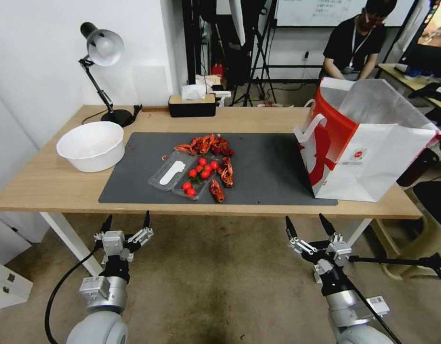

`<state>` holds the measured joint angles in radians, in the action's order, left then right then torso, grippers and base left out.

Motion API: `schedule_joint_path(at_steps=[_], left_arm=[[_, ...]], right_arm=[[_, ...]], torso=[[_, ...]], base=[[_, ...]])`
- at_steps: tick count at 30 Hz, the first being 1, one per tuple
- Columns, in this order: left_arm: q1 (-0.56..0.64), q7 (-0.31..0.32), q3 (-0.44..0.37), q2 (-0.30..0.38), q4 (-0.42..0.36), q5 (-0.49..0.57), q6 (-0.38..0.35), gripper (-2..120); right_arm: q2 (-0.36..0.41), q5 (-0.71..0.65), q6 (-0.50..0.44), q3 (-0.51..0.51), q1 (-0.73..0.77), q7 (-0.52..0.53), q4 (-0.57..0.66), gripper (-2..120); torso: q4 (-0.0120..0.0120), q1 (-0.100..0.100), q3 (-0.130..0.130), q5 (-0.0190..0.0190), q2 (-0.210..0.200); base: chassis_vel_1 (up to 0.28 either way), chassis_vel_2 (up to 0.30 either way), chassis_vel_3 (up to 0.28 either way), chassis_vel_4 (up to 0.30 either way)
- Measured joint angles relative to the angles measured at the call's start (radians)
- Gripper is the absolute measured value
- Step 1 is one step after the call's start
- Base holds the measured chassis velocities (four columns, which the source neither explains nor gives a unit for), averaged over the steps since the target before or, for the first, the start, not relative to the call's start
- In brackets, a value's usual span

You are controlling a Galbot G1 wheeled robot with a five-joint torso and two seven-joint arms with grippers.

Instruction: Pick up the trash from the table and place it into the takeout bag.

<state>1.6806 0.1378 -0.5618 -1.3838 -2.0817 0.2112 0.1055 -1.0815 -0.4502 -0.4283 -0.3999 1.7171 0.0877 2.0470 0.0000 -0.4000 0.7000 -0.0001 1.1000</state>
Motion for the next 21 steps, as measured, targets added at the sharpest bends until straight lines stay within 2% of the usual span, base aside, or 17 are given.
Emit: schedule_joint_path(at_steps=[21], left_arm=[[-0.001,0.000,0.001,0.001,0.000,0.000,-0.002,100]], right_arm=[[0.000,0.000,-0.002,0.000,0.001,-0.001,0.000,100]], torso=[[0.0000,0.000,0.000,0.0001,0.000]], base=[[0.000,0.000,0.000,0.000]])
